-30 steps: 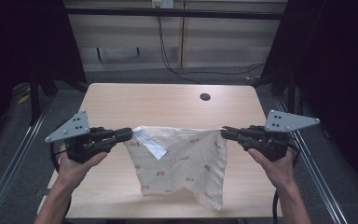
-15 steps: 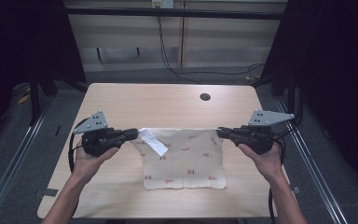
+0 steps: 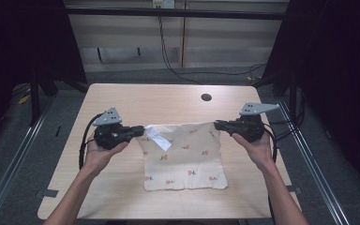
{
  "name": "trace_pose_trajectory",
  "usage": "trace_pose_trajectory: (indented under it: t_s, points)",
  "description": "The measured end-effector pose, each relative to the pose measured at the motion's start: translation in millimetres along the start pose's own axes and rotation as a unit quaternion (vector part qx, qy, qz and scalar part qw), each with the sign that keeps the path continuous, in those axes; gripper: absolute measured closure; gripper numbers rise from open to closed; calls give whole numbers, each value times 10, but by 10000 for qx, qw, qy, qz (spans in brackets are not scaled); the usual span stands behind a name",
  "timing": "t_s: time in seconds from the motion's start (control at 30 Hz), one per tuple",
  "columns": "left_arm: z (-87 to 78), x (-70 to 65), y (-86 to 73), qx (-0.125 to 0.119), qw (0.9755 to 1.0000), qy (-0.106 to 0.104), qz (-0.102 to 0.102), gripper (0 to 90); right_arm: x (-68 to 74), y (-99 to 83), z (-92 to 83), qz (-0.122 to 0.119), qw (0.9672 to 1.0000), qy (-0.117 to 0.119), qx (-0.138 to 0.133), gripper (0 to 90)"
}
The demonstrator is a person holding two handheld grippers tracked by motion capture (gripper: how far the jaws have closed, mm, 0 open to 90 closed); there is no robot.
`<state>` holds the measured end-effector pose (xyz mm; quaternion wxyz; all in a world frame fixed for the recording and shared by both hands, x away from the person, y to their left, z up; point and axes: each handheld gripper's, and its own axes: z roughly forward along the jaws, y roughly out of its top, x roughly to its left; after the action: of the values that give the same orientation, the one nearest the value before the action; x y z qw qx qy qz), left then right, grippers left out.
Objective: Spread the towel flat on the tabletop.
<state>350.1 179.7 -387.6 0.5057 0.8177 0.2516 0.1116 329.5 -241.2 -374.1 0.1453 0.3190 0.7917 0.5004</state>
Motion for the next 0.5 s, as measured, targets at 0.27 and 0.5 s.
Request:
trace_pose_trajectory:
  t_s: [0.27, 0.5]
  points:
    - [322, 327, -61, 284, 9986, 158, -416, 848, -282, -22, 302, 161, 9992, -166, 324, 872]
    - [347, 446, 48, 182, 9966, 449, -667, 653, -440, -41, 389, 458, 9974, -506, 209, 761]
